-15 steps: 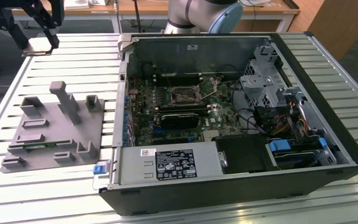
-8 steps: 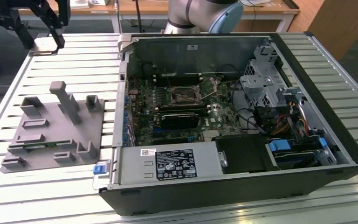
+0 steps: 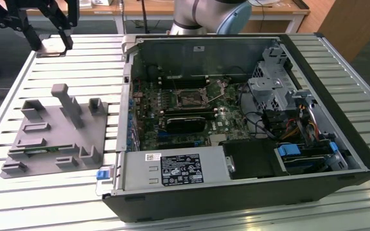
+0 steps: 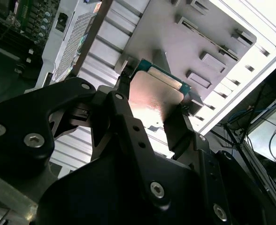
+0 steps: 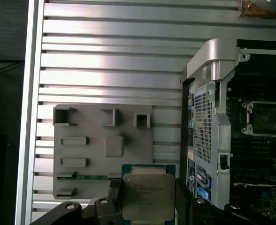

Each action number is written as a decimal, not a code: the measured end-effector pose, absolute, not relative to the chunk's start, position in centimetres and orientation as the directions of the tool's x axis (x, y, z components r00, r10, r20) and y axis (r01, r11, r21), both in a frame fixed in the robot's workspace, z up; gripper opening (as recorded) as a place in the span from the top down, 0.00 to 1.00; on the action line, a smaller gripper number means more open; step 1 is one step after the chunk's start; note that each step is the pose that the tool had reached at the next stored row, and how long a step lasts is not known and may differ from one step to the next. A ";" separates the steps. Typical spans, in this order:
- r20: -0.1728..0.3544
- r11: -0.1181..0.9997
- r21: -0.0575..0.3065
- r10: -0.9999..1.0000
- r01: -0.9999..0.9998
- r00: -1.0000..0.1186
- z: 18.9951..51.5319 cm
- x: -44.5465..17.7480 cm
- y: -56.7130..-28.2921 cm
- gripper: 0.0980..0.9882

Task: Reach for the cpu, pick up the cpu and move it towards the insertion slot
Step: 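Pick up the cpu and move it towards the insertion slot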

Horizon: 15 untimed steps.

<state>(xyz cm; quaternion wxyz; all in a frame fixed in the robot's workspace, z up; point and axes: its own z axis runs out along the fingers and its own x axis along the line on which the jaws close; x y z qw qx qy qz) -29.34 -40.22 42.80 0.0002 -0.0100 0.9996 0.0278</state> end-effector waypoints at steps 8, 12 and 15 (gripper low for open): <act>-0.001 0.998 0.056 -0.020 -0.020 -1.000 42.8 -27.7 -40.2 0.50; 0.000 0.998 0.056 -0.020 -0.020 -1.000 42.8 -26.9 -40.2 0.50; 0.000 0.998 0.056 -0.020 -0.020 -1.000 42.8 -26.3 -40.2 0.50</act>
